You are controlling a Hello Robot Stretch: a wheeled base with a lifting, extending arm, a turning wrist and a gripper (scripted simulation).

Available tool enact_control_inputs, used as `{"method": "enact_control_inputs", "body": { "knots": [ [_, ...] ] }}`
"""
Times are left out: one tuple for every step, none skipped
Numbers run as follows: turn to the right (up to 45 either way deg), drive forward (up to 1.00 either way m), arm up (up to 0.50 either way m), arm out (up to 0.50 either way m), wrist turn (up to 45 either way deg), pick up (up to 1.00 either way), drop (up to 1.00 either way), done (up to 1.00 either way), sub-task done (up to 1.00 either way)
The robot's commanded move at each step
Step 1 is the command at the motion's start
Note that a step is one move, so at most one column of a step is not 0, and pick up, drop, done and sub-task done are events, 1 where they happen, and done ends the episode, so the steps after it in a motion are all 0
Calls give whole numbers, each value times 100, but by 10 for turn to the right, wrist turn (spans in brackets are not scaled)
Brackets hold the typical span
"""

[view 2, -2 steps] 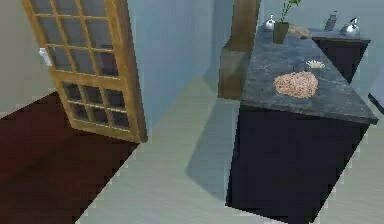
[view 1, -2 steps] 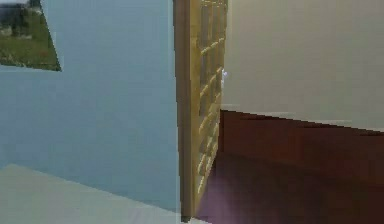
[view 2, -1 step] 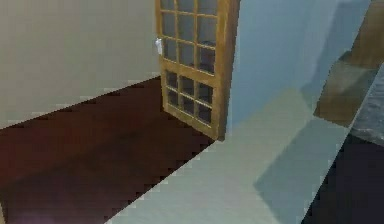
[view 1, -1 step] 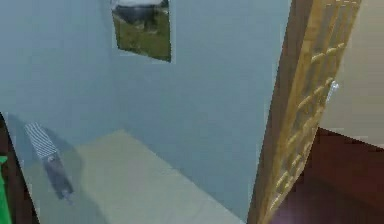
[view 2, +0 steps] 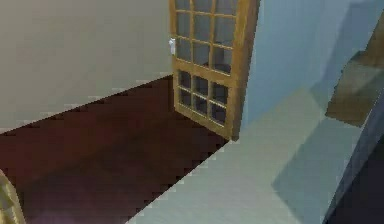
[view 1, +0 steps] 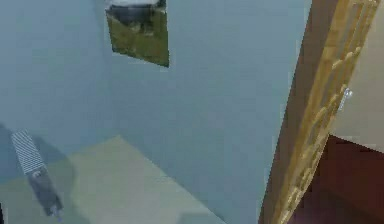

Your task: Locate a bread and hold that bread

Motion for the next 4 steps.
{"method": "enact_control_inputs", "body": {
  "knots": [
    [-450,0,0,0,0,0,0,0,0],
    [-450,0,0,0,0,0,0,0,0],
    [-450,0,0,0,0,0,0,0,0],
    [-180,0,0,0,0,0,0,0,0]
  ]
}}
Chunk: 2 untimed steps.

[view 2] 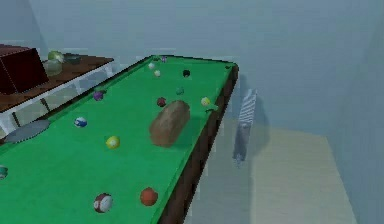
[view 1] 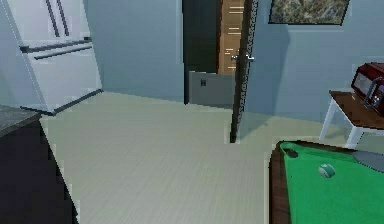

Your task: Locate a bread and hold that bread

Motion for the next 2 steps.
{"method": "enact_control_inputs", "body": {
  "knots": [
    [0,0,50,0,0,0,0,0,0],
    [0,0,38,0,0,0,0,0,0]
  ]
}}
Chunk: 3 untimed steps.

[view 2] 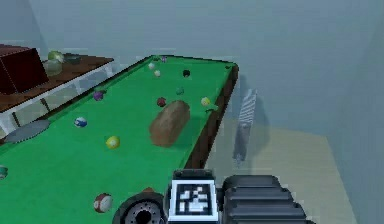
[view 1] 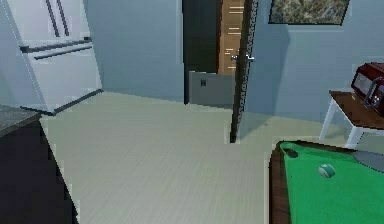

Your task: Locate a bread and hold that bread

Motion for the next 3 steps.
{"method": "enact_control_inputs", "body": {
  "knots": [
    [0,0,0,42,0,0,0,0,0],
    [0,0,0,0,450,0,0,0,0],
    [0,0,0,0,450,0,0,0,0]
  ]
}}
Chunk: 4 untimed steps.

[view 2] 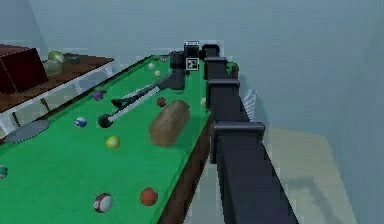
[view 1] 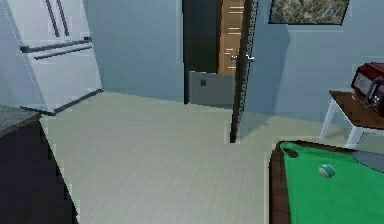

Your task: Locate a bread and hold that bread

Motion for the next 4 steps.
{"method": "enact_control_inputs", "body": {
  "knots": [
    [0,0,0,0,450,0,0,0,0],
    [0,0,0,0,240,0,0,0,0],
    [0,0,-24,0,0,0,0,0,0],
    [0,0,0,0,0,100,0,0,0]
  ]
}}
